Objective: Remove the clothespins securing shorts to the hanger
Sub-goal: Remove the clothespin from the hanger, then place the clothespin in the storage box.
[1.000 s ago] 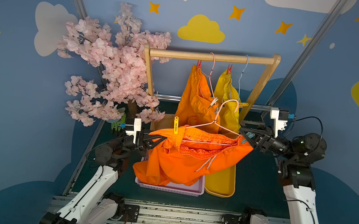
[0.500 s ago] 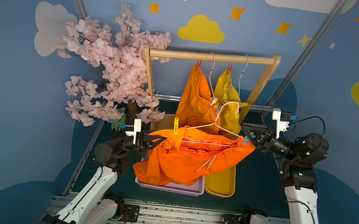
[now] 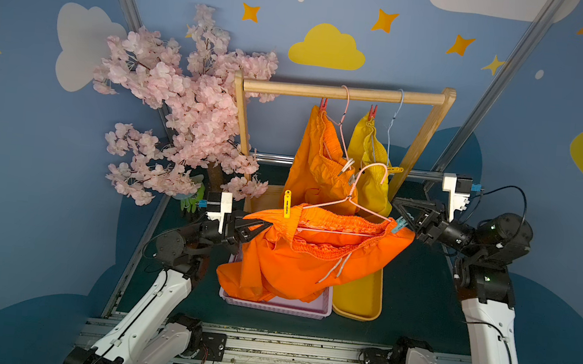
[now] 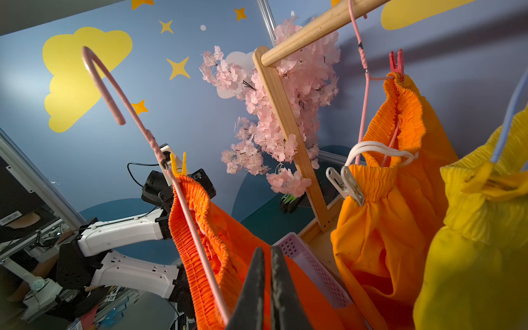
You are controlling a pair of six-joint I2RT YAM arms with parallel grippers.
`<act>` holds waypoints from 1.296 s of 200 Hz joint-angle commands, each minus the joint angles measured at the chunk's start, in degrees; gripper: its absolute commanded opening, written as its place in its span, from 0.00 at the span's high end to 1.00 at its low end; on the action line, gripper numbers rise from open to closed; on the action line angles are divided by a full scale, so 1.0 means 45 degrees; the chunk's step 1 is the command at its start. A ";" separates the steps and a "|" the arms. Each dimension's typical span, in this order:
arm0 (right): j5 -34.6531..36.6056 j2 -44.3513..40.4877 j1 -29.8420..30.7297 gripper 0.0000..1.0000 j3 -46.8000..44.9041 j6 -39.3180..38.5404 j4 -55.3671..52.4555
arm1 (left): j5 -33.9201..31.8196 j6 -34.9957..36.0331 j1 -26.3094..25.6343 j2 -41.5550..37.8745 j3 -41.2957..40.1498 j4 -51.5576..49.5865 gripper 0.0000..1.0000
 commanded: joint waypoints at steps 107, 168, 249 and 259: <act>0.1770 0.0186 -0.2556 1.00 0.0819 0.2099 0.1658 | -0.1929 0.3210 -0.0609 -0.0798 0.0502 -0.3528 0.97; 0.4399 -0.0996 -0.2439 1.00 0.0336 0.0425 -0.1547 | -0.3640 0.3300 -0.0570 -0.1684 0.0182 -0.3664 0.97; 0.9887 -0.3589 -0.0528 1.00 -0.1869 -0.2067 -0.5619 | -0.5386 0.3773 -0.0564 -0.2812 -0.0308 -0.4183 0.97; 0.9881 -0.3733 -0.0503 1.00 -0.1961 -0.2090 -0.5796 | -0.5384 0.3725 -0.0566 -0.2822 -0.0317 -0.4110 0.97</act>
